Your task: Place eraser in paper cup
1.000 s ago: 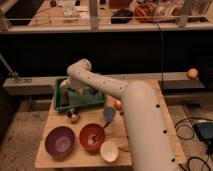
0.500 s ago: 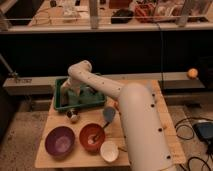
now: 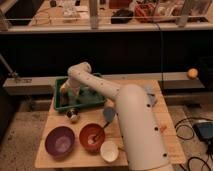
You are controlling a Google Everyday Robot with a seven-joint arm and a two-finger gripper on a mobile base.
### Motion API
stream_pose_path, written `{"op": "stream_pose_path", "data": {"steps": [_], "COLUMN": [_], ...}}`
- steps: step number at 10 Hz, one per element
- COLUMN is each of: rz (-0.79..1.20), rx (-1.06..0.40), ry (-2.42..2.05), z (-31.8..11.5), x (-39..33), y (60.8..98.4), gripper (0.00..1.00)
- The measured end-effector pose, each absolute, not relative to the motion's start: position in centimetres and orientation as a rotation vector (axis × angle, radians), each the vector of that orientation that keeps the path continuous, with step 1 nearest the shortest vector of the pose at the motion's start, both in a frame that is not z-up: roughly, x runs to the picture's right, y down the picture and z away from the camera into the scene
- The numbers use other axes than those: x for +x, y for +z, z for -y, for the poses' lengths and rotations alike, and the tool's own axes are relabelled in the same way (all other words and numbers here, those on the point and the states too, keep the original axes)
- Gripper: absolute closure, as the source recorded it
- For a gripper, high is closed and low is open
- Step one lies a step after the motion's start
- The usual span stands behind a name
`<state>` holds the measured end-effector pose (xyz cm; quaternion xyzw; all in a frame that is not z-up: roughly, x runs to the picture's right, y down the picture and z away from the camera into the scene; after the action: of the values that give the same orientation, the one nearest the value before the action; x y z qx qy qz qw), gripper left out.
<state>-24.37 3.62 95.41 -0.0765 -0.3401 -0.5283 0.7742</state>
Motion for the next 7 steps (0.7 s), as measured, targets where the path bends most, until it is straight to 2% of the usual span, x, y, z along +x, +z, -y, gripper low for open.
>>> {"op": "stream_pose_path", "data": {"steps": [7], "rz": [0.769], "rx": [-0.171], "ry": [-1.152], "z": [-4.31], "x": [-25.08], "y": [95.85], "gripper": [0.34]}}
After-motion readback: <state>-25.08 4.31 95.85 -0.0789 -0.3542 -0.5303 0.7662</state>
